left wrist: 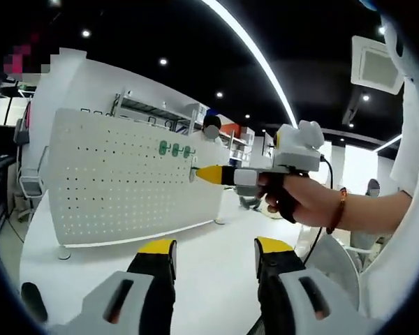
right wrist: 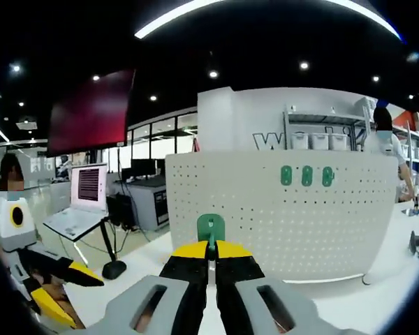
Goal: Insert the hook assembly into the mounting plate slot until the hook locks in place.
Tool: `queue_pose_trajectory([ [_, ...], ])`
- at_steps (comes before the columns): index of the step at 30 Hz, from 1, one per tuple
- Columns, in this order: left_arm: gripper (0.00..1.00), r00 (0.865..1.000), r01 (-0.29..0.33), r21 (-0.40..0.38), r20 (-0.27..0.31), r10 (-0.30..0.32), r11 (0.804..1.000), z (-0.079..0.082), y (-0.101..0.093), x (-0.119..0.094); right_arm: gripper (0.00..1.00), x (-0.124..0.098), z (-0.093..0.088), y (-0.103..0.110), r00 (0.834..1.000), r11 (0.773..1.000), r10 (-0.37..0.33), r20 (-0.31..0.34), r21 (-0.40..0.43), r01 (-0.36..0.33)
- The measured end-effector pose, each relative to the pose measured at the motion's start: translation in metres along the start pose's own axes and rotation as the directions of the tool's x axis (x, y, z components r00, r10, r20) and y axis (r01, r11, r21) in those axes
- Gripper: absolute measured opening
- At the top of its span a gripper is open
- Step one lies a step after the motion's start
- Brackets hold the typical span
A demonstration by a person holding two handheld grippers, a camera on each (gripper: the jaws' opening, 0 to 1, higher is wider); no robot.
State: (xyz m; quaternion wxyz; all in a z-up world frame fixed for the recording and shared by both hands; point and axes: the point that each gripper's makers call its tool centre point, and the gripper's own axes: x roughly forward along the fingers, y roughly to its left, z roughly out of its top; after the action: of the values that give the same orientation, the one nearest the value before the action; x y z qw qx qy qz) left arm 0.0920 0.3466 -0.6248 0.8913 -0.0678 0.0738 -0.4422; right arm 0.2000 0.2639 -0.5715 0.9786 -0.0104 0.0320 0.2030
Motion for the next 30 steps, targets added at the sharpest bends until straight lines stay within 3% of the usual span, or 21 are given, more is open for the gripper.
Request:
queue_pose_trajectory([
  [12,0.53,0.999,0.040,0.000,-0.006,-0.040,0.999,-0.009,-0.002,-0.013,0.01,0.022,0.015,-0.013,0.997,0.997,-0.073,0.018,-0.021,0.073],
  [18,0.53,0.998,0.051,0.016,0.023,-0.052,0.999,-0.004,-0.004,-0.015,0.01,0.034,0.022,-0.020,0.995,0.995,-0.096,0.023,-0.028,0.097],
  [30,0.56,0.998,0.065,0.018,0.009,-0.065,0.998,-0.011,-0.005,-0.014,0.01,0.056,0.034,-0.042,0.987,0.988,-0.156,0.033,-0.007,0.156],
])
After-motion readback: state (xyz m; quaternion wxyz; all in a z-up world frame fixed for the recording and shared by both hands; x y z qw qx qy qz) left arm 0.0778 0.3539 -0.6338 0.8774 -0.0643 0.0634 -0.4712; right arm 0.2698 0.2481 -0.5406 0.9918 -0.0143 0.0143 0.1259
